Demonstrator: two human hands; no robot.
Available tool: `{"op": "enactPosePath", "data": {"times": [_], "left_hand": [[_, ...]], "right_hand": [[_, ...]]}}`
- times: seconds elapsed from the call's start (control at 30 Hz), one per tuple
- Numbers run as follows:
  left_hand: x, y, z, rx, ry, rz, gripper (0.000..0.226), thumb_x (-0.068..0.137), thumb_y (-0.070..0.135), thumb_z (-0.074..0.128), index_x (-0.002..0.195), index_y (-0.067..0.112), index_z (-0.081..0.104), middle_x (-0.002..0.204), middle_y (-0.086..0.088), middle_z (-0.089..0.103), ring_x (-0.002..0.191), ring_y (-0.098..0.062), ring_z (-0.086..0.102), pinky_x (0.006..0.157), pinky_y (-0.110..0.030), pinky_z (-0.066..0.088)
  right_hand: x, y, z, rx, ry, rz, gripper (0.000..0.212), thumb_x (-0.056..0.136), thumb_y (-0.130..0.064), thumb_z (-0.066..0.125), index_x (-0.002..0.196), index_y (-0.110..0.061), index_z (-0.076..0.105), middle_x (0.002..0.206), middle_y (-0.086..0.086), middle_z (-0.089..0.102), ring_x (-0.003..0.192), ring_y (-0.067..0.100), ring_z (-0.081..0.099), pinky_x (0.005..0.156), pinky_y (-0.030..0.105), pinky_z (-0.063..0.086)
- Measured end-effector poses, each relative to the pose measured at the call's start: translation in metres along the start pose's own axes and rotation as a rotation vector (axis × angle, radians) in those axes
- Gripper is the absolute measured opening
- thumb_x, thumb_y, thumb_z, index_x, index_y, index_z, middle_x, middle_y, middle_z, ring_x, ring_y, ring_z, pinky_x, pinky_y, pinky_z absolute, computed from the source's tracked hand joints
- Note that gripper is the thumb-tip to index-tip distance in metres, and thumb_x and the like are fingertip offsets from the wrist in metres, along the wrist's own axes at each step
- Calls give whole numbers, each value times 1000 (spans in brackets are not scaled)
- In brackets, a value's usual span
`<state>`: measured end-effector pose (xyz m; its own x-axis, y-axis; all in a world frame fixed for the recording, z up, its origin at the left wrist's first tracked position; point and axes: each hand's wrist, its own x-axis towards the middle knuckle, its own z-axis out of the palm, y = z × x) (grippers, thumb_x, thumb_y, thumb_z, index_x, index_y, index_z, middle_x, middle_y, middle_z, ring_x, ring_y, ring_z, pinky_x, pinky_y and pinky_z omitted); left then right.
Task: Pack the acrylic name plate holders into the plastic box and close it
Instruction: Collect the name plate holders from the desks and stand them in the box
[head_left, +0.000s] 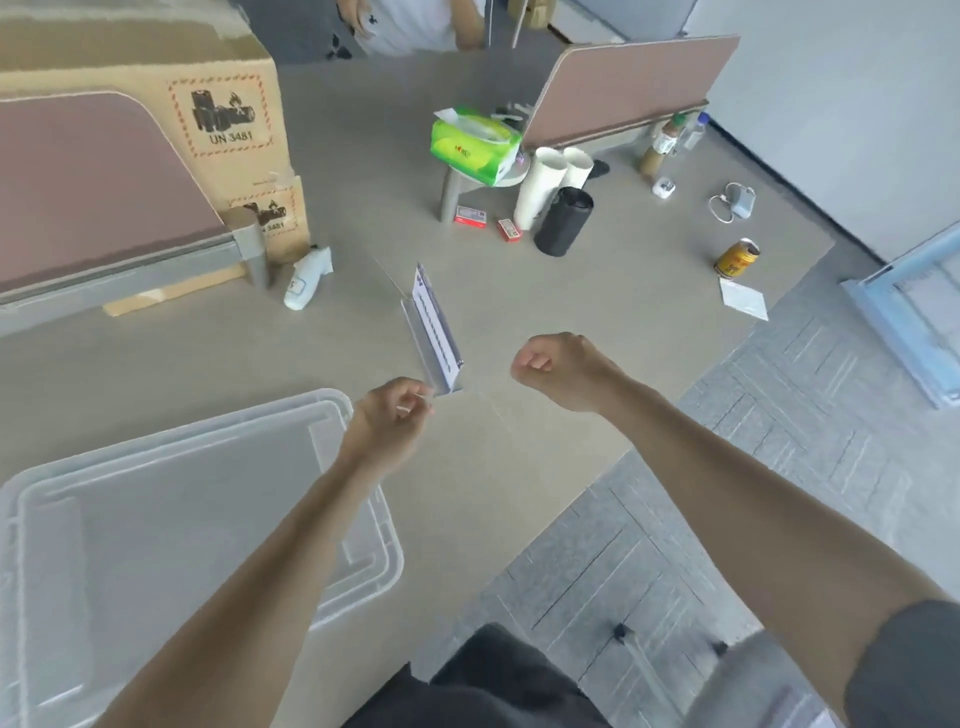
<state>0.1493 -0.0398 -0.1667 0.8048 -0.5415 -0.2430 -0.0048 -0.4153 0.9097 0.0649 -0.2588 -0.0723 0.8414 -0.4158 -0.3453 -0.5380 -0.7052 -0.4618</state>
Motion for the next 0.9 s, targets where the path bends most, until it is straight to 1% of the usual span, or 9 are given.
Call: {"op": "enactPosePath", "data": {"times": [0.1,0.27,0.33,0.43,0.5,0.57,0.67,0.77,0.9], "left_hand": [[17,-4,10,-36,42,-58,18,85,27,53,82,42,62,88,8,72,79,-10,70,72,-31,55],[36,0,26,-31,161,-120,20,88,18,54,92,36,63,87,8,70,79,-9,68,65,-25,52],[39,5,35,1,233,-156,20,88,17,56,95,34,62,85,12,68,78,-6,67,60,-21,48],[46,16,54,9,361,-229,17,86,18,61,96,32,64,82,13,66,76,-5,67,62,-20,47],[53,25,70,2,428,-275,16,85,23,65,98,30,65,84,15,66,79,-4,66,68,-22,50],[62,29,83,88,479,-251,22,83,27,68,105,27,65,96,13,65,89,-8,64,77,-26,51],[82,34,98,199,467,-281,47,80,37,70,123,28,54,120,5,56,107,-16,58,87,-34,49],[100,28,111,274,402,-365,67,79,42,67,137,32,36,132,2,48,118,-20,51,92,-41,47],[114,9,125,306,341,-484,64,87,38,59,144,27,32,134,0,50,122,-22,49,96,-40,44]], "right_hand": [[44,4,-8,-38,-61,-42,16,87,-40,63,94,-28,71,95,-13,68,90,5,64,72,25,53],[129,9,-12,-32,-153,-160,15,87,-38,64,92,-26,70,96,-10,70,91,8,65,67,24,50],[165,8,-10,-20,-188,-242,14,87,-37,65,93,-25,69,98,-8,70,96,10,65,73,24,48],[215,5,-2,-3,-264,-340,31,87,-41,66,111,-21,65,114,-2,69,107,14,63,87,28,48],[240,2,6,8,-299,-388,44,87,-44,66,123,-20,58,125,1,63,112,17,60,89,27,45],[259,-3,13,-1,-324,-451,56,87,-45,67,133,-18,51,133,5,56,118,21,57,90,27,41],[285,-7,24,-67,-370,-537,72,87,-47,67,144,-14,38,144,10,44,133,24,44,101,28,34],[308,-4,35,-127,-448,-572,83,86,-55,62,149,-13,29,151,9,37,139,23,37,111,35,33],[326,5,45,-133,-572,-546,78,88,-63,55,146,-16,34,149,5,43,137,23,41,108,35,34]]}}
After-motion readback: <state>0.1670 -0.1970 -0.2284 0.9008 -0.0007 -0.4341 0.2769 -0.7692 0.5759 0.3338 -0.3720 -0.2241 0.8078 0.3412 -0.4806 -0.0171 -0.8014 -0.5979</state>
